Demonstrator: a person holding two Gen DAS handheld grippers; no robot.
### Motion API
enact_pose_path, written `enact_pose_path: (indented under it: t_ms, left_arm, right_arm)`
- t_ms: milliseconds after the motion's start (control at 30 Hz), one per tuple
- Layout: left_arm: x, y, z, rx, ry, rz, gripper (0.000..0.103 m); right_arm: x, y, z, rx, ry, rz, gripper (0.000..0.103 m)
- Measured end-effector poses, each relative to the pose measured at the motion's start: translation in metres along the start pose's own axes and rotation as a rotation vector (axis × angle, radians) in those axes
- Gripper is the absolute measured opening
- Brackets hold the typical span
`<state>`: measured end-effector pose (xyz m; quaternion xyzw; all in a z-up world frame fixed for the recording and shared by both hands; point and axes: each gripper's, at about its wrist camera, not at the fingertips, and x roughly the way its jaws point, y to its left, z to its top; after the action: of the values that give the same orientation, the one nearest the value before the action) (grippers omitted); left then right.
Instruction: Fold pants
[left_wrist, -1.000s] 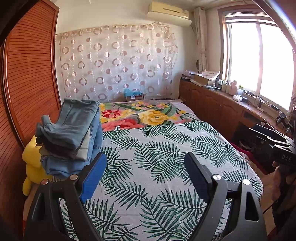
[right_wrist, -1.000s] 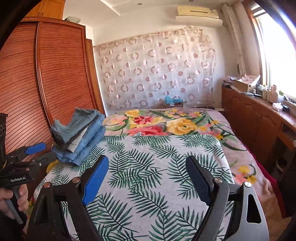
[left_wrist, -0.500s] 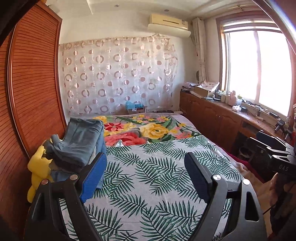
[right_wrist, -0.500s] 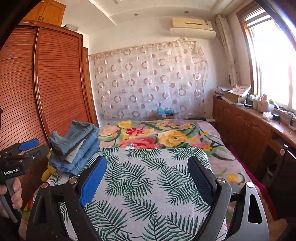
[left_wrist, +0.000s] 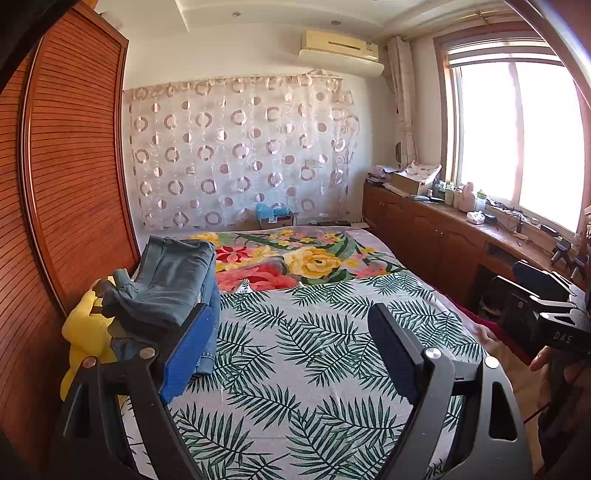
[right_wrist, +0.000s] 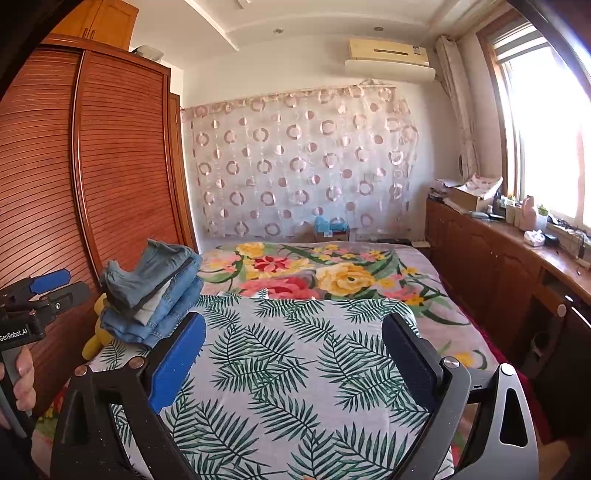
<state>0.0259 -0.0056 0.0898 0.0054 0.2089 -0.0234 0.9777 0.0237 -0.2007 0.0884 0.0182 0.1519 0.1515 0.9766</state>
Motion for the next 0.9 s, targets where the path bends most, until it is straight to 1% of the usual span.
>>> enact_pose_path:
  t_ms: [900]
  left_arm:
    - [0.002, -0.0005, -0.008, 0.003, 0.009, 0.004, 0.086]
  right_arm:
    - [0.0035, 0.0002, -0.0001, -0.007, 0.002, -0.001, 0.099]
